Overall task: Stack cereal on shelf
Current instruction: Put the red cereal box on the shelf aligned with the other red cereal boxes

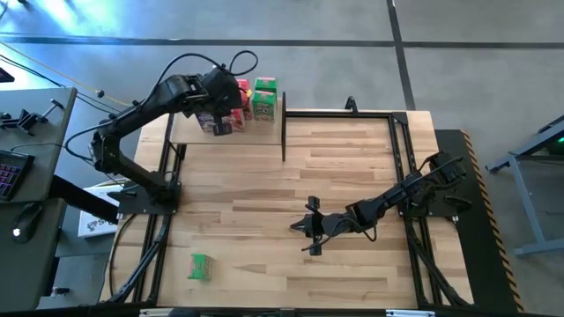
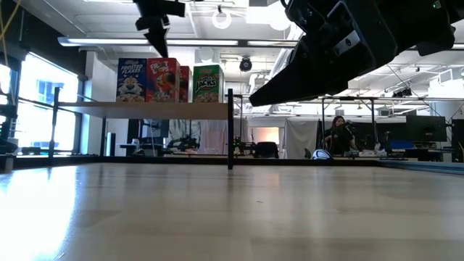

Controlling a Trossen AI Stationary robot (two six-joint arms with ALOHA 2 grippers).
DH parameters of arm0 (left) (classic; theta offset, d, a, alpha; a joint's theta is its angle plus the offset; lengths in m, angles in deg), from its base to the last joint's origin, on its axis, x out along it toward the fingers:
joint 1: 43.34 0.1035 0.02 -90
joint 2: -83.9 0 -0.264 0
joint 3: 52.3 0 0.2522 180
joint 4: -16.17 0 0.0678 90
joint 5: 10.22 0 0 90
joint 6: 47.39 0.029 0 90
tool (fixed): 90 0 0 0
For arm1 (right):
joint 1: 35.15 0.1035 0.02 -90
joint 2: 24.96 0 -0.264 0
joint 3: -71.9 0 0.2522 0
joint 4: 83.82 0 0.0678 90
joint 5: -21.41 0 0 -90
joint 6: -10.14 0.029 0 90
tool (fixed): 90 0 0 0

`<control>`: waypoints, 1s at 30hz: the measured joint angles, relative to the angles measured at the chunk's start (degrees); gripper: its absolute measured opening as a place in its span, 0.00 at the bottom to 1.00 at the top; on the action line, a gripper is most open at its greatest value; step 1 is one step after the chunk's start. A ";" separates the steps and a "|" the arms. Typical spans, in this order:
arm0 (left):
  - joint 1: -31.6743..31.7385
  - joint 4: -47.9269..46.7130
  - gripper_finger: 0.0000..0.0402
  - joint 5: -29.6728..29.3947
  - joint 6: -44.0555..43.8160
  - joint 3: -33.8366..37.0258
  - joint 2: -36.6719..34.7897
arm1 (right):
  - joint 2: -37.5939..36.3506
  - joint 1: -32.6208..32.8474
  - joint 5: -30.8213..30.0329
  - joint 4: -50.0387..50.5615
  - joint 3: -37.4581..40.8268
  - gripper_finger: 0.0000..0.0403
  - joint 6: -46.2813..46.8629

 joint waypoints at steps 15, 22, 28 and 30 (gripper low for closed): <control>0.00 1.96 0.04 4.03 -0.60 0.00 0.00 | 0.00 0.00 0.01 0.00 0.00 0.00 0.00; -0.40 3.20 0.04 4.64 -0.34 0.00 -0.02 | 0.00 0.00 0.01 -0.01 0.00 0.00 0.00; -0.36 -0.60 0.04 -3.77 -1.84 -0.04 -0.84 | 0.00 0.01 0.02 0.00 0.00 0.00 0.00; 0.09 -3.12 0.04 -3.80 -3.03 0.00 -0.41 | 0.00 0.00 0.02 -0.01 0.00 0.00 0.00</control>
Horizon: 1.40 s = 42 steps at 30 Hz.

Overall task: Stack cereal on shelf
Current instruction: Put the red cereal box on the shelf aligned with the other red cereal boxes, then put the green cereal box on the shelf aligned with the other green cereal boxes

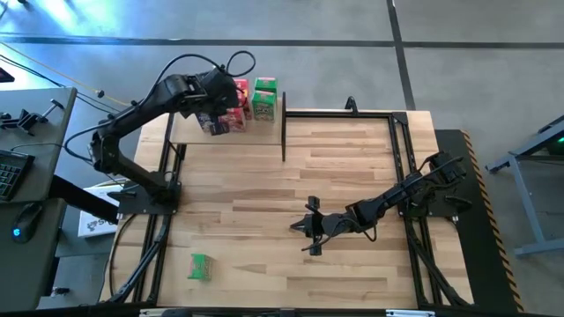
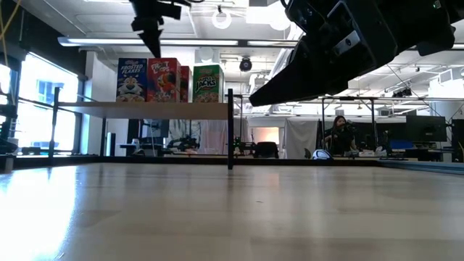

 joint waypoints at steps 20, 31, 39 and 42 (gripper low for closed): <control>-0.02 2.50 0.04 1.84 -1.92 -0.05 1.96 | 0.00 0.00 0.43 -0.02 0.00 0.00 0.00; -3.68 4.68 0.03 3.80 -6.00 4.13 -8.52 | 0.00 0.02 -0.29 2.55 0.06 0.00 0.00; -23.16 5.40 0.00 4.17 -28.19 24.91 -26.08 | 3.24 0.01 -1.26 -7.36 2.21 0.00 -2.92; -32.40 2.28 0.00 6.14 -44.17 30.13 -29.65 | 3.67 -0.13 -0.95 -8.81 2.27 0.00 -3.93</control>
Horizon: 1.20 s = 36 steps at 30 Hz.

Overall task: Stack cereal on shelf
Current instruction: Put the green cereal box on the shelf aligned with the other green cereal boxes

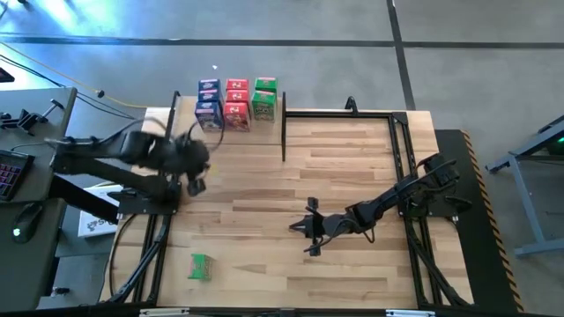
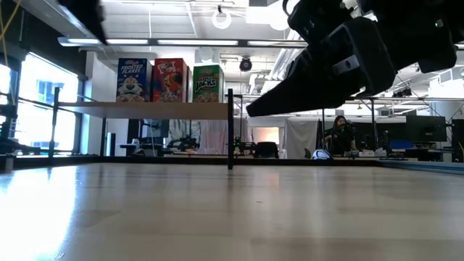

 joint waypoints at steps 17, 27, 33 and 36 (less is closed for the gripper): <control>-37.97 -7.20 0.01 13.95 -73.07 -2.72 18.99 | 0.00 -0.65 1.86 -1.68 0.00 0.00 -6.07; -43.13 -6.81 0.29 27.78 -85.71 -8.69 29.43 | 0.00 -0.65 3.00 -1.59 0.00 0.00 -7.23; -44.14 -3.96 0.52 27.74 -89.01 -8.73 31.68 | 0.00 -0.65 3.67 -1.57 0.00 0.00 -7.12; -45.57 -2.46 0.60 23.76 -93.99 -8.73 31.70 | 0.00 -0.61 4.59 -1.57 0.00 0.00 -6.95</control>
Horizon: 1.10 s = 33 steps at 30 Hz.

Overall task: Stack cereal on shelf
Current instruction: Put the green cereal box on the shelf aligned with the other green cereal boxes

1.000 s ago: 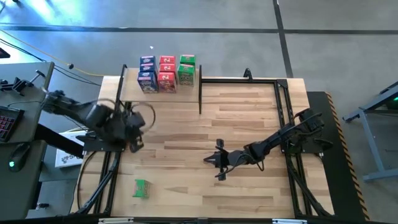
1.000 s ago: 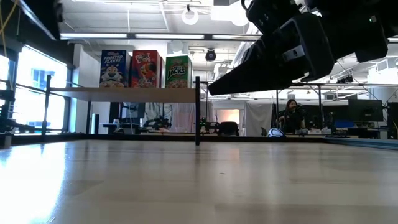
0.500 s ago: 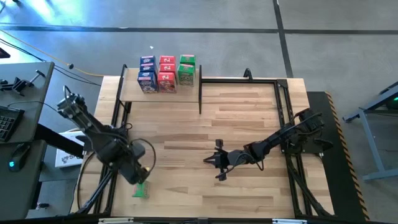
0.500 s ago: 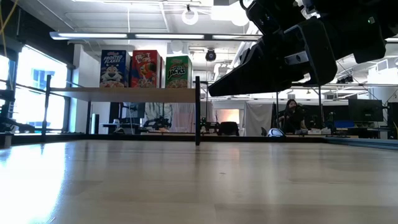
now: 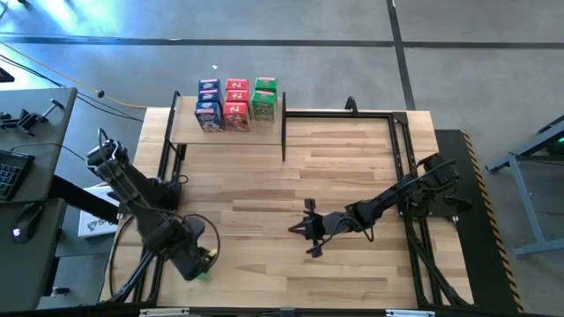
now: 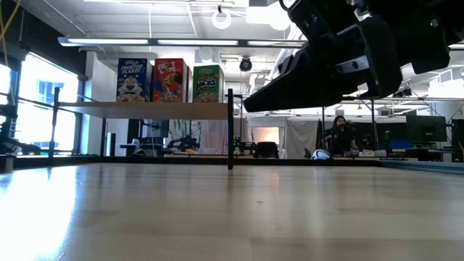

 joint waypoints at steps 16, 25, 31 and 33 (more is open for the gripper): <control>-6.90 3.90 0.67 -10.45 -18.89 0.00 2.82 | 0.00 0.00 1.30 0.00 0.00 0.00 0.34; -6.92 4.70 0.67 -10.27 -18.40 0.00 4.99 | 0.00 0.04 1.31 0.00 0.00 0.00 0.55; -6.92 5.57 0.66 -10.12 -16.17 0.00 6.14 | 0.00 0.13 1.32 0.00 0.00 0.00 0.98; -6.90 5.62 0.64 -10.12 -14.87 0.00 6.34 | 0.00 0.13 1.32 0.00 0.00 0.00 1.02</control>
